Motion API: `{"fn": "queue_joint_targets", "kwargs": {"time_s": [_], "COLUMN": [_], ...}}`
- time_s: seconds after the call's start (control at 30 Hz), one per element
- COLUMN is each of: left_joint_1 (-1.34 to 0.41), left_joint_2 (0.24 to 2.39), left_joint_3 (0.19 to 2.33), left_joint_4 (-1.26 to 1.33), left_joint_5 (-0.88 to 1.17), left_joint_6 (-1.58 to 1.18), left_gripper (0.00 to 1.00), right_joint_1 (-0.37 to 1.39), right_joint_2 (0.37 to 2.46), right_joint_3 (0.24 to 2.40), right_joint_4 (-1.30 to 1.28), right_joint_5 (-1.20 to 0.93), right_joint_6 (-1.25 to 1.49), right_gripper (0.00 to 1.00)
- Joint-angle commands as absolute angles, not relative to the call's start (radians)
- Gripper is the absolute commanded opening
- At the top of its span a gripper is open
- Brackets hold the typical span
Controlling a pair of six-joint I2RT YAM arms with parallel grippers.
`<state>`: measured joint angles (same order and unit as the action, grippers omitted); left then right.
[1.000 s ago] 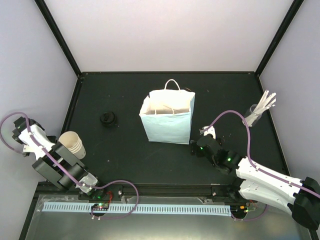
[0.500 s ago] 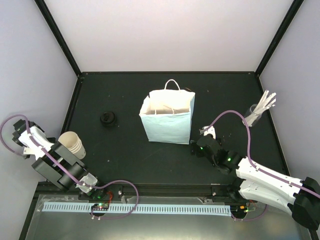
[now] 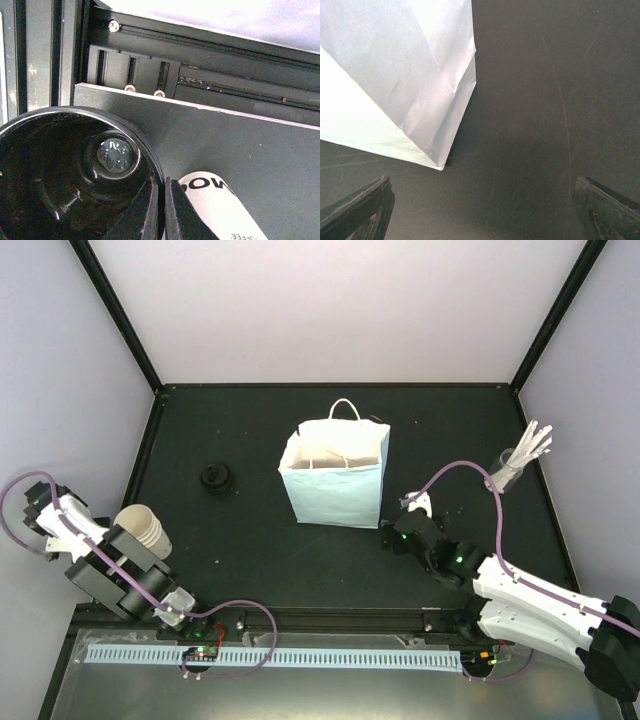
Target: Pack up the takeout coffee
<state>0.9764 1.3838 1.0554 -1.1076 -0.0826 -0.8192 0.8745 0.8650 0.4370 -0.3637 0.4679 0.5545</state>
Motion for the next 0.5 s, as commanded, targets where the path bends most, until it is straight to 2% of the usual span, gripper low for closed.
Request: {"fn": "queue_joint_targets", "kwargs": {"time_s": [0.0, 0.47], "left_joint_1": [0.989, 0.989], "left_joint_2": [1.34, 1.248], "left_joint_3": [1.071, 1.078], "left_joint_4": [-1.141, -1.185], "left_joint_5": [-0.083, -0.115], "left_joint_6": [-0.836, -0.832], "left_gripper": [0.02, 0.02], "right_joint_1": [0.87, 0.871], "right_joint_2": [0.851, 0.849], "right_joint_3": [0.449, 0.448], "right_joint_4": [-0.335, -0.332], "right_joint_5": [0.472, 0.469], "right_joint_6": [0.55, 0.546], "right_gripper": [1.0, 1.0]}}
